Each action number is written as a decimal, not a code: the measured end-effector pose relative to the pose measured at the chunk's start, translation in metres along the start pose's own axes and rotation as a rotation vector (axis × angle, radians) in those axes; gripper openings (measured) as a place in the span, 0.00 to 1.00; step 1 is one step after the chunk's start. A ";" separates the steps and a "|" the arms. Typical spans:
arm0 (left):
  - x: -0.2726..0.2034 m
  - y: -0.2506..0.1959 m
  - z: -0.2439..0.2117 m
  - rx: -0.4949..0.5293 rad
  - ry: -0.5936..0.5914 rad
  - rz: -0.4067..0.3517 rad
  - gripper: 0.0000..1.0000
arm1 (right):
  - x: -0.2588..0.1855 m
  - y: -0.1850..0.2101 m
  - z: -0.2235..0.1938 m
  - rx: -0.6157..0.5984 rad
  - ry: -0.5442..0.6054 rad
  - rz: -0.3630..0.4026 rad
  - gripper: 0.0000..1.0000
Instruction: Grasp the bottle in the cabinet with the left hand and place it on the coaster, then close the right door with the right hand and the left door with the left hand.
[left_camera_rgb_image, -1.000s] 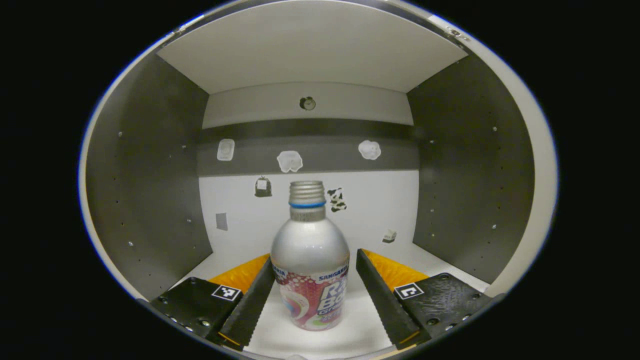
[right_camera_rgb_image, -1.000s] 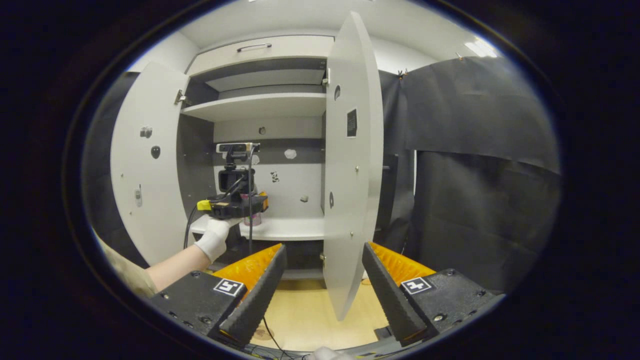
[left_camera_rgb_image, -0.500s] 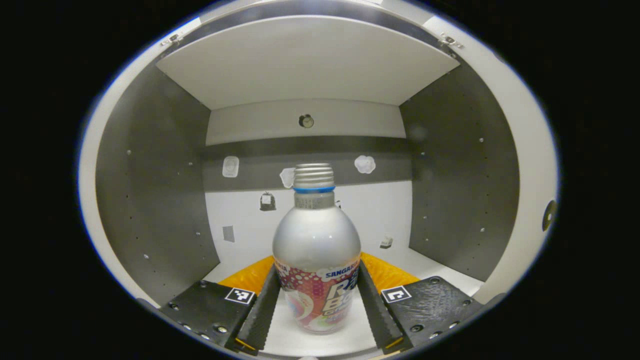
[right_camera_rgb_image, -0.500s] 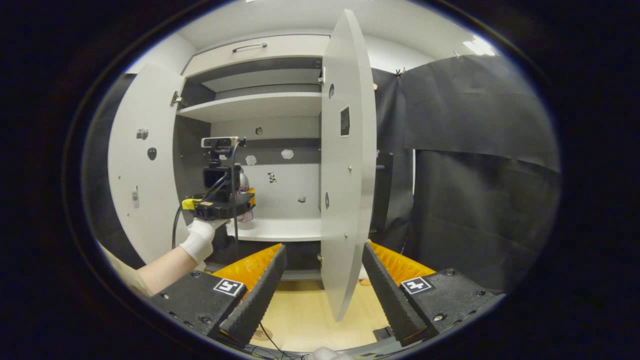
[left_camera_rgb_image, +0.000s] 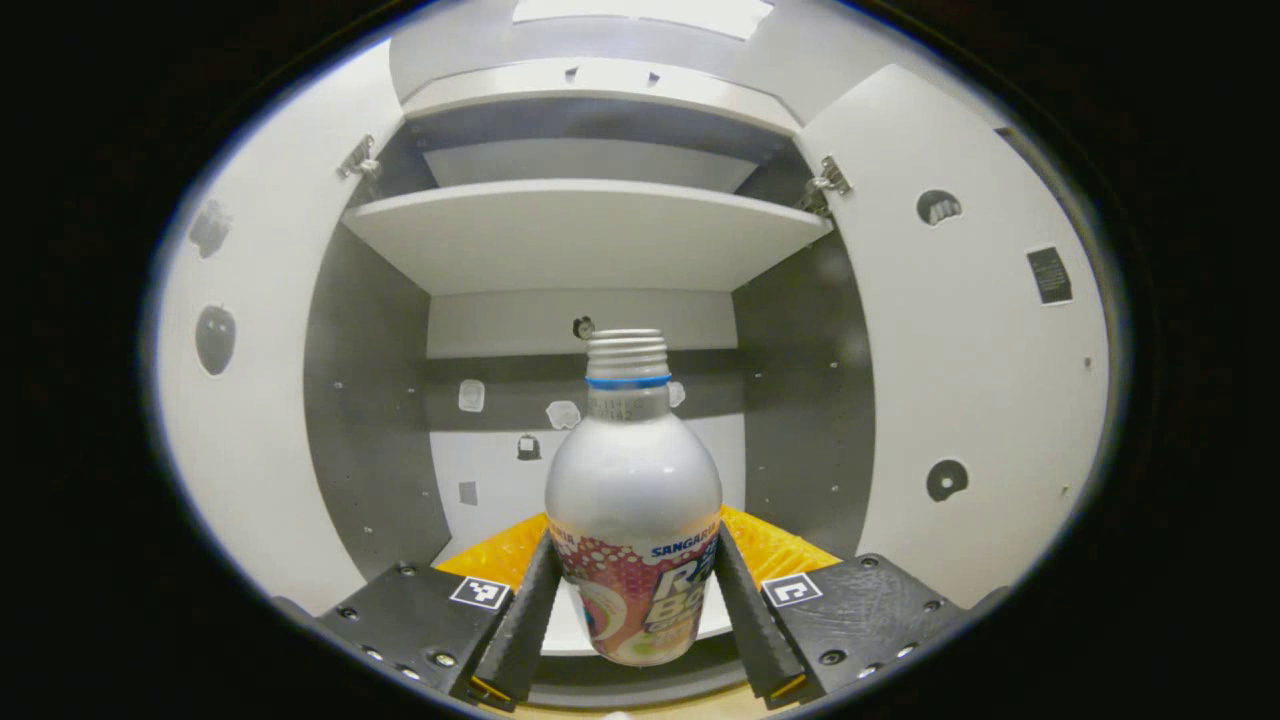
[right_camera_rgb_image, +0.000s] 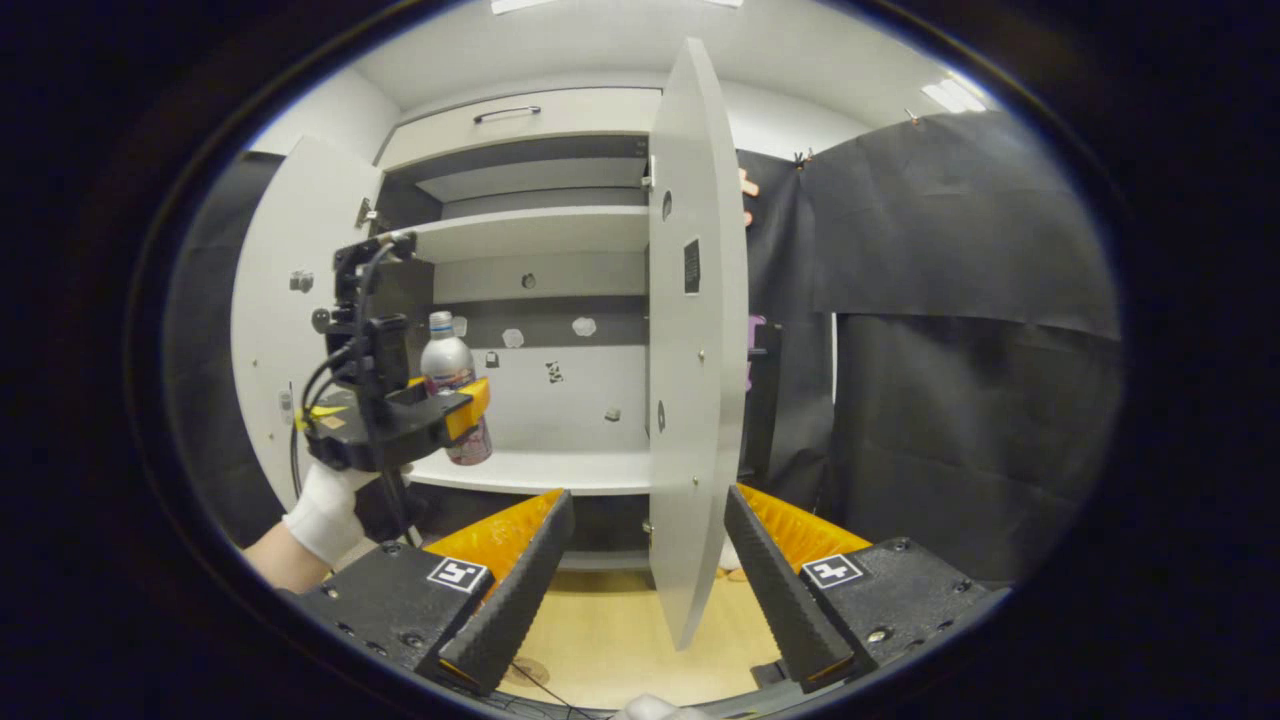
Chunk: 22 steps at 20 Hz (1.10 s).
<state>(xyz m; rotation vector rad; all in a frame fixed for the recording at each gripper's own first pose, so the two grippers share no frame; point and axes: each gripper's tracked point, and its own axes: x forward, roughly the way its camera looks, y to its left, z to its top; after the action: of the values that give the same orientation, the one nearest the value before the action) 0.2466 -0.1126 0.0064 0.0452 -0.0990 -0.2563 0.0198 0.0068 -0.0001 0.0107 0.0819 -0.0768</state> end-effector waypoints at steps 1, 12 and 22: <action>-0.013 -0.002 0.002 0.015 -0.005 -0.005 0.77 | -0.002 0.000 -0.001 0.003 -0.001 0.006 0.96; -0.125 -0.035 -0.067 -0.061 0.053 -0.047 0.77 | -0.025 -0.015 -0.025 0.011 0.012 -0.008 0.99; -0.183 -0.059 -0.202 -0.111 0.156 -0.107 0.77 | -0.035 -0.025 -0.035 -0.009 0.047 -0.023 0.99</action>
<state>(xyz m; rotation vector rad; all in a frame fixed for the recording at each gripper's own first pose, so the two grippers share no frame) 0.0770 -0.1169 -0.2150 -0.0399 0.0727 -0.3639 -0.0199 -0.0146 -0.0324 0.0028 0.1297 -0.0991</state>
